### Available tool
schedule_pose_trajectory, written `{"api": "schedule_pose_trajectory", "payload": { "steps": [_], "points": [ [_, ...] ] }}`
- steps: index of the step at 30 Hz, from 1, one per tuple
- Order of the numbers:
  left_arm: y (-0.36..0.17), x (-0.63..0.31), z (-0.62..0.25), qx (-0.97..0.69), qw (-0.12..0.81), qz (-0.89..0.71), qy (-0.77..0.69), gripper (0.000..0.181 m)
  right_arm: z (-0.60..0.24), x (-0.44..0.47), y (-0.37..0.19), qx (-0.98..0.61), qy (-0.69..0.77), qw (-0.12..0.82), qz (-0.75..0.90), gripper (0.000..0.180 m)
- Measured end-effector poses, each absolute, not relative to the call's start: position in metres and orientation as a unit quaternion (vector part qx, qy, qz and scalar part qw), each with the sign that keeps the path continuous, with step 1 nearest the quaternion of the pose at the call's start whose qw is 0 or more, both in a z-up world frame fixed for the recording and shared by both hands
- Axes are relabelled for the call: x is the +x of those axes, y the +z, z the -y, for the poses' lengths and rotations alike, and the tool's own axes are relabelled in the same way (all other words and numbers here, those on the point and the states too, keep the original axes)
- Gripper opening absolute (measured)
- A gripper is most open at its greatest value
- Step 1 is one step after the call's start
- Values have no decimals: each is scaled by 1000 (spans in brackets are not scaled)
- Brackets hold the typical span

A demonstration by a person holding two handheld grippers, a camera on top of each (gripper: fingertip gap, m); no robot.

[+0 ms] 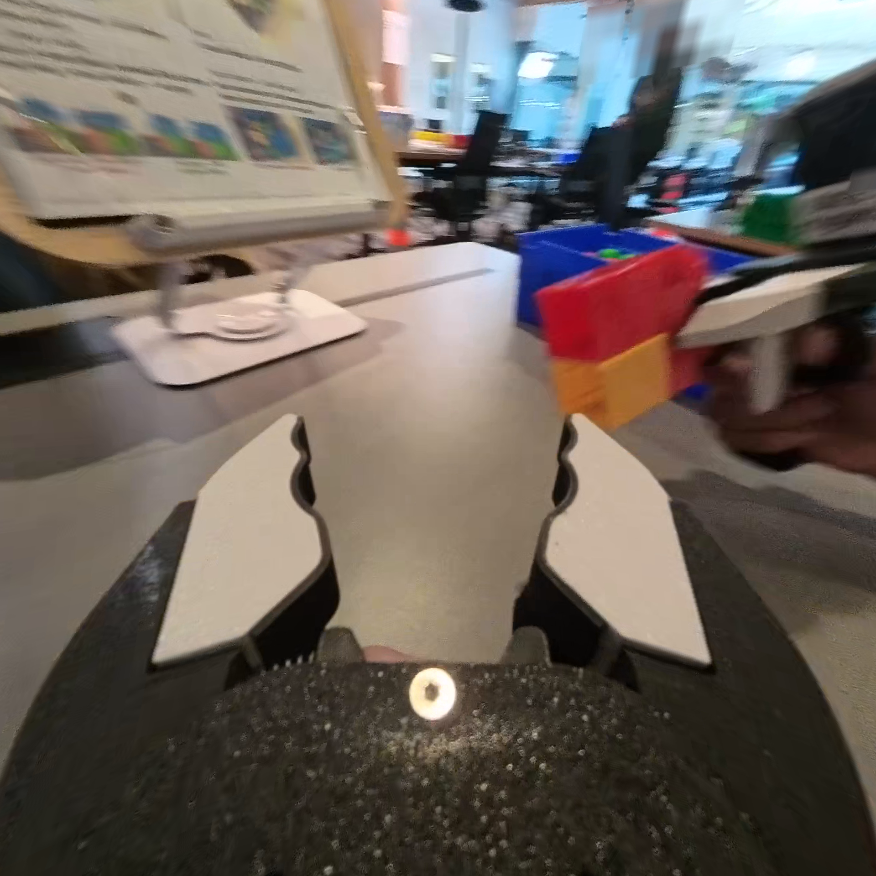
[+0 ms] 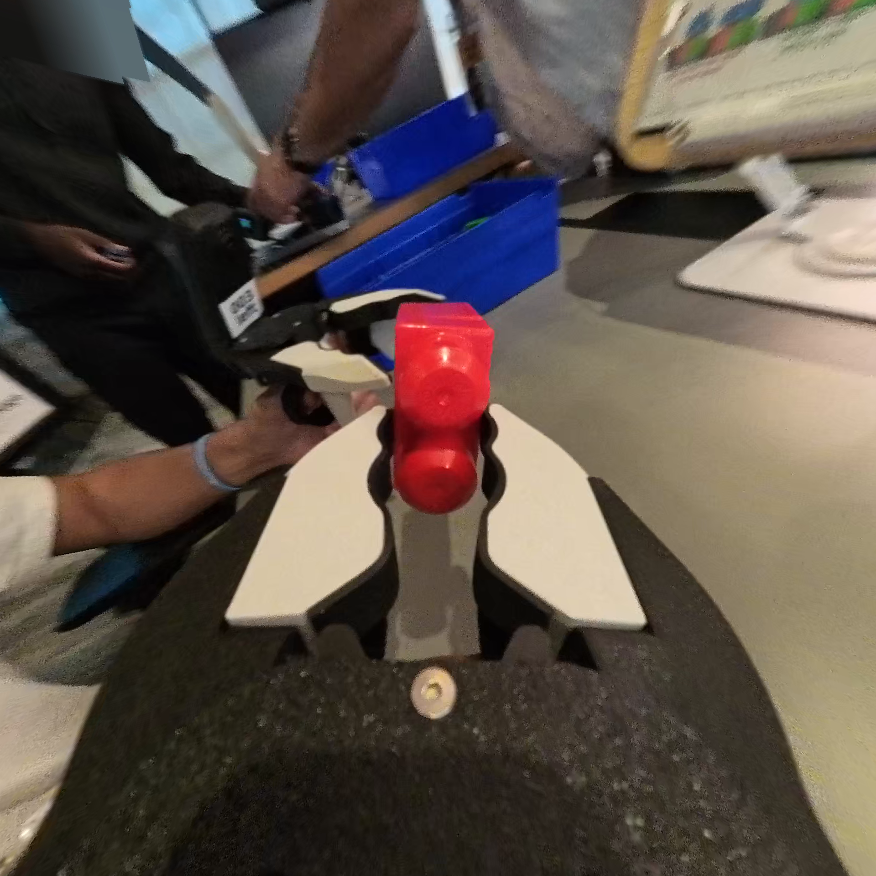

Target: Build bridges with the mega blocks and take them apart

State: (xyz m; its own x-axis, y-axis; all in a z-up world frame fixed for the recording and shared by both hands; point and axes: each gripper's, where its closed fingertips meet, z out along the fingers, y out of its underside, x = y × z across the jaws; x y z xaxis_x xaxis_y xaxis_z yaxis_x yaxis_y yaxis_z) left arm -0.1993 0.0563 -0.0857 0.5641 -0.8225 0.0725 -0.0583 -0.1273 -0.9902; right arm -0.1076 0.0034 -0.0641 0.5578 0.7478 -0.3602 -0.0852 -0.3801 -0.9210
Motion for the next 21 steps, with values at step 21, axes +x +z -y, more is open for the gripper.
{"api": "schedule_pose_trajectory", "payload": {
  "steps": [21],
  "points": [
    [-91,-205,-57,-674,608,-333,-254,88,-9,238,-150,-987,-41,106,-114,35]
  ]
}}
